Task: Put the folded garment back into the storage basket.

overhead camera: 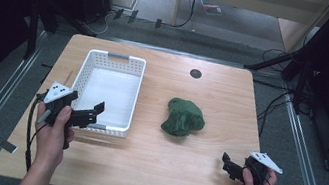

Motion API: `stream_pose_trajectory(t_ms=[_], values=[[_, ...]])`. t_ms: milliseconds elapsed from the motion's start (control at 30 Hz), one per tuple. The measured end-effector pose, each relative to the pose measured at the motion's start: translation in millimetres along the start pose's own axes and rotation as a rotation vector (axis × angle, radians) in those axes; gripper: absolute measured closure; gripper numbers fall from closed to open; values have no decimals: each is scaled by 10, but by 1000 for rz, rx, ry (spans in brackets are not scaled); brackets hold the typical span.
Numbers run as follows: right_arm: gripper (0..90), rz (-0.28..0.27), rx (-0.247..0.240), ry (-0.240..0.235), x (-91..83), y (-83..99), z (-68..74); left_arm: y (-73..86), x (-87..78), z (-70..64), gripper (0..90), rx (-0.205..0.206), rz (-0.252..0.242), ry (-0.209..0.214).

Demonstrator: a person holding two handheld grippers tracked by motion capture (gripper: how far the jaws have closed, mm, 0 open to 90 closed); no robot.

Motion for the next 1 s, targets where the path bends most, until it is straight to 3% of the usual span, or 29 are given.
stream_pose_trajectory(t_ms=[467, 1000], values=[[19, 0, 8, -4, 3, 1, -5, 111, 340, -402, 15, 33, 53, 58], [19, 3, 11, 0, 3, 3, -8, 181, 549, -685, 15, 45, 81, 94]])
Point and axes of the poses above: each handheld gripper's, and its own axes: x roughly forward along the jaws, y roughly out of its underside, z roughly to its left, the point moved 10 cm from there along x, roughly forward along the jaws, and after that the axes turned 15 degrees about -x, right-handed, at the moved point
